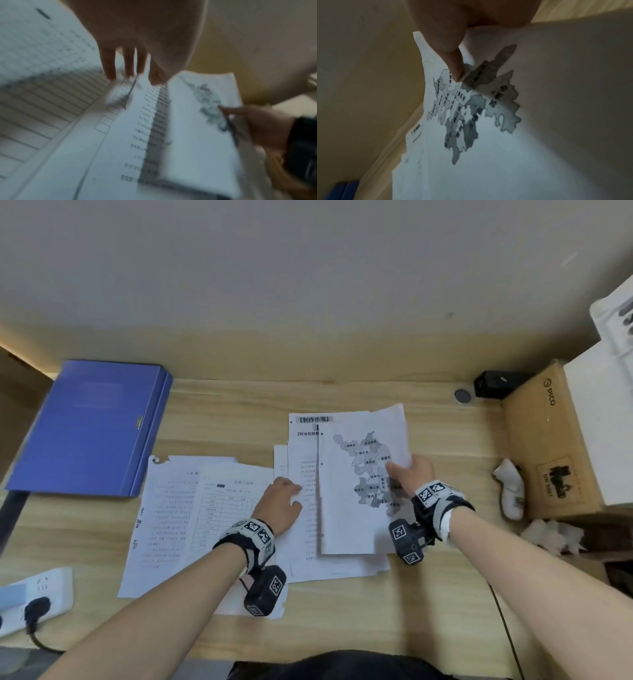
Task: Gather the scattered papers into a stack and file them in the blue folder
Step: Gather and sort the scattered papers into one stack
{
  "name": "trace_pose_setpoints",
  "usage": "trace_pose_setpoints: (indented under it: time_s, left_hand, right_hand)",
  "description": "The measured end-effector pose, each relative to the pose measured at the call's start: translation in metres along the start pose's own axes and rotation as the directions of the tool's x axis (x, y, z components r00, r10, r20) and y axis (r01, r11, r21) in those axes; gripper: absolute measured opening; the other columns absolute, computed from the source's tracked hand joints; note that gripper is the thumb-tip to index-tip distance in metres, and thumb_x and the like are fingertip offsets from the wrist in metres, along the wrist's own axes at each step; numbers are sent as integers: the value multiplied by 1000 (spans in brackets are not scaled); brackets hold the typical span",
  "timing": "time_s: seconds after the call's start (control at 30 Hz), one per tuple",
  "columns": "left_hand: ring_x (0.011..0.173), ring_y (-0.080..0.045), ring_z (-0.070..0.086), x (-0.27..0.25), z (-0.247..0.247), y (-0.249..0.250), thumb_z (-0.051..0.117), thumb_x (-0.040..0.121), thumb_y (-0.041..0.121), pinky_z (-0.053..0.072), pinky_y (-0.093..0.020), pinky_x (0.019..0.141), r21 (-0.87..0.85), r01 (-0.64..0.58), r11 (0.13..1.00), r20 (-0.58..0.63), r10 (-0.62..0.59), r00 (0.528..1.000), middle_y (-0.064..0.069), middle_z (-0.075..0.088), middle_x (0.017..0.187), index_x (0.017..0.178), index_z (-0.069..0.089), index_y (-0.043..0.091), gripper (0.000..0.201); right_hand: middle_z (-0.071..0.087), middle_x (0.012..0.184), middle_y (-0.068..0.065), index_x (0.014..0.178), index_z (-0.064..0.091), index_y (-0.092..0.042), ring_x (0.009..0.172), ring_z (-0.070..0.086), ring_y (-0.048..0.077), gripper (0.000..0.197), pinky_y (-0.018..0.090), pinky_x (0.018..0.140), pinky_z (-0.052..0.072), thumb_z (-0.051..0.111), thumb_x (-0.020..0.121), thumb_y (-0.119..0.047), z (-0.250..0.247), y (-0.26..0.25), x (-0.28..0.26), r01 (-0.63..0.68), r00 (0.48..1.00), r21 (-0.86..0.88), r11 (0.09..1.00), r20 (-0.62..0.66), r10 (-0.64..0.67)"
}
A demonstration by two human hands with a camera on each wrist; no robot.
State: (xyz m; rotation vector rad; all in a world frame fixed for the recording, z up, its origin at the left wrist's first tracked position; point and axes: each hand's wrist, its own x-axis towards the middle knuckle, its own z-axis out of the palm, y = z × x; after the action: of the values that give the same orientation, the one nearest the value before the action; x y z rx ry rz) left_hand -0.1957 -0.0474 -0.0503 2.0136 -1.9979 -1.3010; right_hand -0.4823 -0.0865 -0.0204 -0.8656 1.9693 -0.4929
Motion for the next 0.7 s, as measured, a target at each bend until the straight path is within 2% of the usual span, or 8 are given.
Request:
trace_pose_setpoints:
  time_s: [0.07,0.13,0.23,0.33,0.43,0.5,0.6,0.7]
  left_hand:
    - [130,-26,43,2,2,-5,53,92,17,37,-37,109,-156,128,979,-147,-151,978,-8,35,144,145,39,9,55]
    - [122,-28,49,5,4,-8,58,87,19,44,-40,101,-307,241,921,-167,-302,938,-11,39,138,141,38,8,59]
    - [101,-22,58,10,6,-5,61,86,18,45,-30,82,-515,279,810,-141,-402,905,-6,59,122,130,45,11,47]
    - [98,-22,63,16,10,3,63,86,18,51,-33,84,-634,247,733,-100,-394,914,-5,65,116,125,51,12,41]
    - [102,-23,64,19,16,7,68,86,18,53,-35,90,-639,228,734,-59,-343,937,-3,65,113,124,56,9,41]
    - [100,-23,63,23,20,3,66,86,15,52,-34,88,-587,267,764,-46,-360,932,-3,65,113,119,59,7,34]
    - [102,-26,64,26,21,-9,62,87,9,52,-31,86,-553,299,777,-16,-369,929,-12,67,118,120,60,5,33]
    - [99,-28,66,28,14,-12,60,87,4,53,-32,82,-554,290,780,29,-331,943,-14,69,113,119,62,3,32]
  right_hand:
    - [72,96,11,114,63,-5,81,71,30,34,47,70,62,70,84,-20,18,10,-6,-34,999,1,999,37,34]
    - [69,103,4,115,60,-11,86,69,25,38,39,71,61,71,80,-20,32,17,-8,-18,1000,-47,999,13,19]
    - [64,110,3,111,58,-15,87,65,21,45,33,72,59,66,70,-31,46,28,-2,34,998,-147,989,-43,-41]
    - [61,109,9,106,59,-12,85,63,26,39,38,76,58,59,72,-32,57,27,-1,42,999,-222,974,-3,-44]
    - [59,105,11,104,58,-7,85,59,28,33,35,73,50,52,86,-34,64,12,-6,88,996,-288,954,38,-80]
    - [62,113,12,111,58,-7,91,58,28,40,33,76,46,45,92,-40,62,4,0,56,997,-244,968,73,-39]
    - [57,133,16,126,56,-7,111,56,32,56,38,93,41,35,97,-50,54,-10,20,-37,989,-130,991,140,56]
    - [58,129,16,124,59,-1,115,56,32,57,41,100,41,43,97,-48,52,-22,34,-78,984,-34,996,158,83]
